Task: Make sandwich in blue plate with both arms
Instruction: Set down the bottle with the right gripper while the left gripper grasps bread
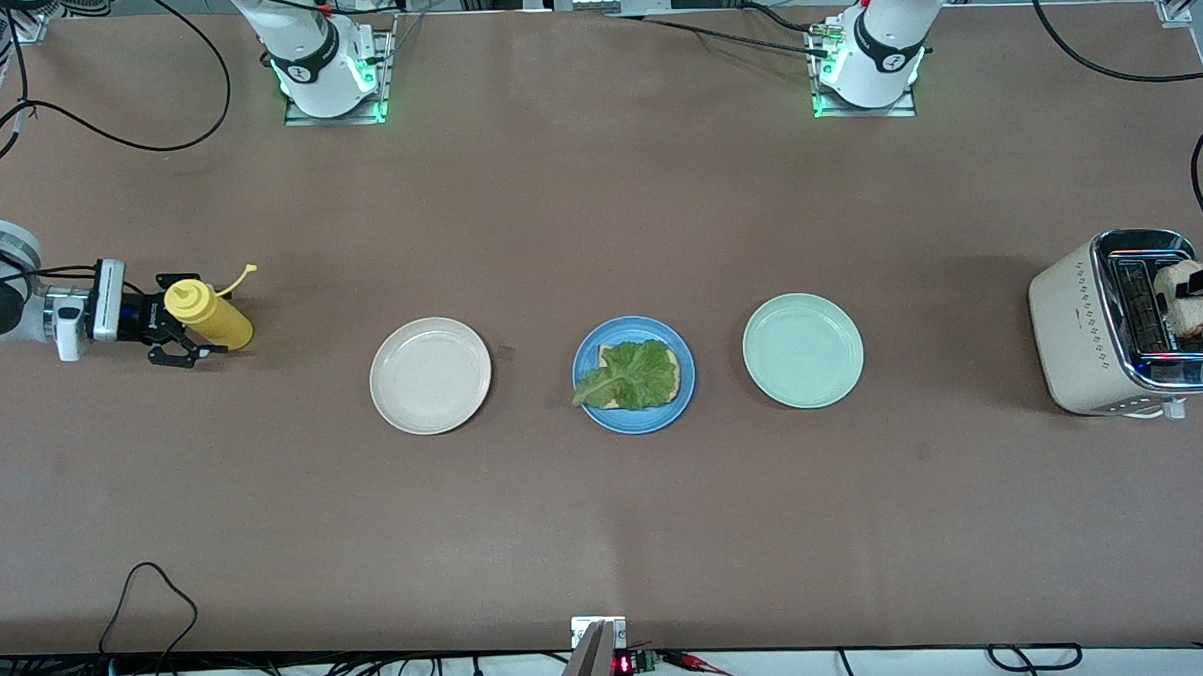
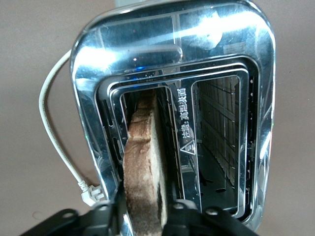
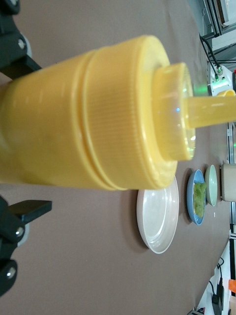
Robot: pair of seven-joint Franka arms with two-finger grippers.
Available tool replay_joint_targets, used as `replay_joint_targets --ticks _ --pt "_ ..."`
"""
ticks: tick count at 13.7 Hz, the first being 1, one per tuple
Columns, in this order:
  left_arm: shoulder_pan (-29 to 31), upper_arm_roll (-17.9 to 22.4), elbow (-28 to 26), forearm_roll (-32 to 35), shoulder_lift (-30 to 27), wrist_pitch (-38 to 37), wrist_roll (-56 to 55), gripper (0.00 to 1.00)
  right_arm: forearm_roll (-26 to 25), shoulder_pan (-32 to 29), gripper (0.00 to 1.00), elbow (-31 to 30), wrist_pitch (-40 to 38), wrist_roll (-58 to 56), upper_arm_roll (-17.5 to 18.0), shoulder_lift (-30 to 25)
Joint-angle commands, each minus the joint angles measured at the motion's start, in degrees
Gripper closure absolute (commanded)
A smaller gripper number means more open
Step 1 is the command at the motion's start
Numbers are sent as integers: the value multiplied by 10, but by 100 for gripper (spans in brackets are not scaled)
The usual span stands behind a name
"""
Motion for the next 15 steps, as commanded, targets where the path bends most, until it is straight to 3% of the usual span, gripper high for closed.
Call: replay_joint_targets --ticks 1,7,10,12,15 --pt "4 -3 -4 -7 -7 8 14 99 3 -22 0 5 -3 -2 12 3" --pt "5 -4 2 -9 -64 -12 39 99 -41 -65 0 10 -6 -5 11 1" --pt "-4 -17 85 -19 -73 -127 42 99 -61 -75 0 36 -14 -3 11 -11" --pt "-4 -57 135 -32 -74 -195 37 99 -69 -78 0 63 -30 3 10 -24" --pt "-5 -139 127 -55 -76 -236 5 99 -97 -88 0 80 -59 67 10 -62"
